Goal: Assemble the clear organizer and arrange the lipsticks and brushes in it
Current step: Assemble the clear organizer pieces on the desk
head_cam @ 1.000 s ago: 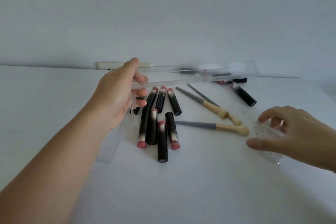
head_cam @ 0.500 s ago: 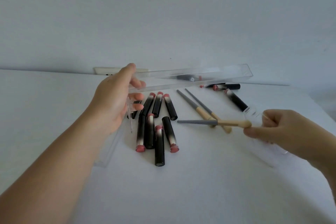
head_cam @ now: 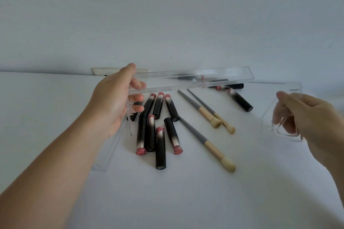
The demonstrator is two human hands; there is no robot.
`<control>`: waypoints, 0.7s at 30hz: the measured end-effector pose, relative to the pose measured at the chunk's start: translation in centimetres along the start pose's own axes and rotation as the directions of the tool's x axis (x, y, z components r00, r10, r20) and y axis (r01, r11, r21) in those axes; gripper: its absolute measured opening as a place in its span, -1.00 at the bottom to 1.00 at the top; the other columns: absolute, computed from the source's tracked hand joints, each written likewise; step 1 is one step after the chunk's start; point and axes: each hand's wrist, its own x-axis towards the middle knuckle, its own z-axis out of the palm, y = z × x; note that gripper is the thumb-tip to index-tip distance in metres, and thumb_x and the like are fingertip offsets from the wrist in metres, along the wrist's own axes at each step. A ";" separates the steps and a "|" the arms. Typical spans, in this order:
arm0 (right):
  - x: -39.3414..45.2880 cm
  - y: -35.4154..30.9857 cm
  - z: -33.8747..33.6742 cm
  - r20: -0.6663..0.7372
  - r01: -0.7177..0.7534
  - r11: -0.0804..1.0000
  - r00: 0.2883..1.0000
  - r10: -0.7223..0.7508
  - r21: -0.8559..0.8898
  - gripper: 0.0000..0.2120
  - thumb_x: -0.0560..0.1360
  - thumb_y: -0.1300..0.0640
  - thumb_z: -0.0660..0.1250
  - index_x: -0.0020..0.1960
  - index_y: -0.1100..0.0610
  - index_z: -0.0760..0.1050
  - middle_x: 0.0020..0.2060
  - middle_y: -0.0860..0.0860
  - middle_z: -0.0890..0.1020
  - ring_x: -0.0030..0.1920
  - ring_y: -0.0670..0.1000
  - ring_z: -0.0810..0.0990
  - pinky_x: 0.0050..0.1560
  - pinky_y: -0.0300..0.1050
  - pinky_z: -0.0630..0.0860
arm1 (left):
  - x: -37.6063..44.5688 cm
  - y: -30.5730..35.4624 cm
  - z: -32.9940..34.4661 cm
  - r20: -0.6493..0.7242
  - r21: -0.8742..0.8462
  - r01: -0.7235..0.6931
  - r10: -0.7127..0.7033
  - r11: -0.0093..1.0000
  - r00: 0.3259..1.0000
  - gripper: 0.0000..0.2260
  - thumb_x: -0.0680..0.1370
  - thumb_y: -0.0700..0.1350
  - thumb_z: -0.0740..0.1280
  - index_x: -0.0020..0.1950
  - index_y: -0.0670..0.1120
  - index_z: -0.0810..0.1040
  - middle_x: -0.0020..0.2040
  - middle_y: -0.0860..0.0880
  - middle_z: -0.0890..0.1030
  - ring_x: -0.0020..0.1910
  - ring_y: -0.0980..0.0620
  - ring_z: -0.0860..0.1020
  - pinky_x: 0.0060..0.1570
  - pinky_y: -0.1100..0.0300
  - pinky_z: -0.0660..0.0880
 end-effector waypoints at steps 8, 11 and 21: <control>-0.1 -0.5 0.2 -0.092 -0.019 0.953 0.995 0.048 0.302 -0.67 0.49 -0.21 0.38 -0.10 0.04 0.71 -0.34 0.14 0.48 -0.61 -0.04 0.26 -0.60 -0.25 0.19 | -0.1 -0.2 0.0 0.005 -0.030 0.009 -0.009 1.000 1.000 -0.61 0.58 0.09 0.33 -0.40 -0.06 0.51 -0.13 -0.06 0.72 -0.43 0.06 0.55 -0.39 0.11 0.56; -0.5 -0.3 0.0 -0.083 -0.031 0.941 0.995 0.062 0.338 -0.74 0.48 -0.16 0.43 -0.05 0.01 0.71 -0.39 0.05 0.57 -0.54 -0.01 0.46 -0.54 -0.18 0.43 | -0.2 0.0 0.2 0.015 -0.042 0.008 -0.007 0.999 1.000 -0.60 0.58 0.10 0.32 -0.40 -0.06 0.52 -0.12 -0.06 0.74 -0.43 0.05 0.56 -0.39 0.11 0.57; -0.7 -0.2 1.0 -0.053 -0.092 0.916 0.991 0.122 0.391 -0.93 0.46 0.23 0.47 -0.14 0.18 0.59 -0.11 0.17 0.74 -0.13 0.16 0.75 -0.07 0.04 0.66 | -0.7 0.5 0.2 0.052 -0.062 0.018 -0.014 0.998 0.999 -0.59 0.59 0.10 0.34 -0.42 -0.04 0.53 -0.06 -0.09 0.72 -0.44 0.05 0.57 -0.40 0.15 0.58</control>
